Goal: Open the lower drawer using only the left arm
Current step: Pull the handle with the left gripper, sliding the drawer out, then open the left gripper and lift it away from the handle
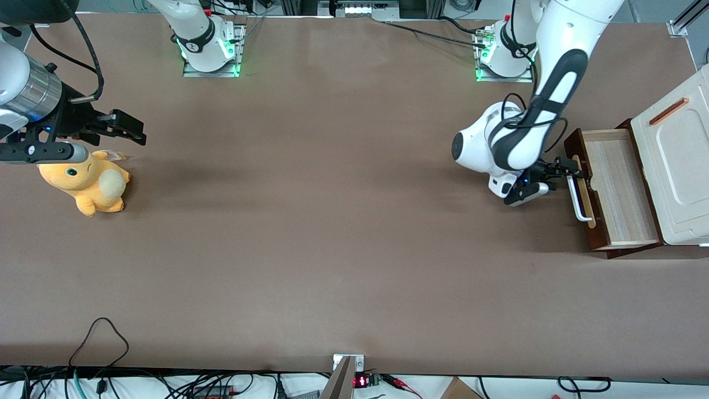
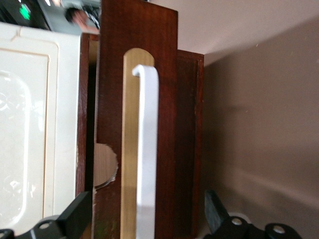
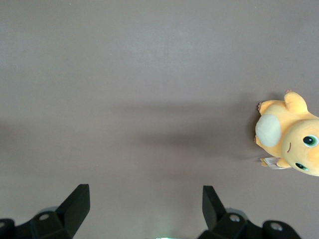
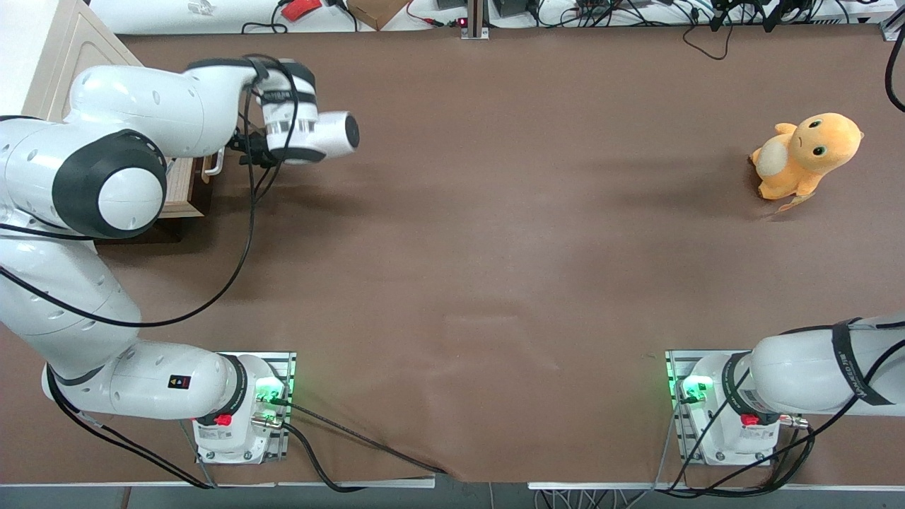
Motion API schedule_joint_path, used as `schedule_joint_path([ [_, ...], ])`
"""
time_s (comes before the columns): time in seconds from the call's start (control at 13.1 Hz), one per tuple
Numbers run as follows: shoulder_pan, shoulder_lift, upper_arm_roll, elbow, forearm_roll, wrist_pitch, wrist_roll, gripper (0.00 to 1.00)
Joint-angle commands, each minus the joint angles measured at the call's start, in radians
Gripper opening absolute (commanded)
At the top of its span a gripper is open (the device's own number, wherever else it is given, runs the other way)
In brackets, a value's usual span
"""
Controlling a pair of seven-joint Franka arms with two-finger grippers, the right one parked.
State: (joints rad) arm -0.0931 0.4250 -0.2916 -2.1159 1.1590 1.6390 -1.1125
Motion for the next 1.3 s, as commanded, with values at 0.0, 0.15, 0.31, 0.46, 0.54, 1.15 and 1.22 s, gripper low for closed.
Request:
schedule_joint_path([
  [0.0,-0.005,-0.075,0.002,0.091,-0.193,0.005,0.138,1.00],
  [0.15,-0.004,-0.103,0.002,0.192,-0.379,-0.001,0.195,1.00],
  [0.31,0.007,-0.170,0.003,0.243,-0.448,-0.002,0.348,1.00],
  [0.46,0.016,-0.205,0.012,0.328,-0.568,-0.040,0.465,1.00],
  [0.54,0.025,-0.216,0.012,0.371,-0.622,-0.076,0.511,1.00],
  [1.15,0.085,-0.416,0.178,0.444,-1.088,-0.033,0.836,1.00],
  [1.22,0.090,-0.423,0.211,0.439,-1.114,-0.015,0.909,1.00],
])
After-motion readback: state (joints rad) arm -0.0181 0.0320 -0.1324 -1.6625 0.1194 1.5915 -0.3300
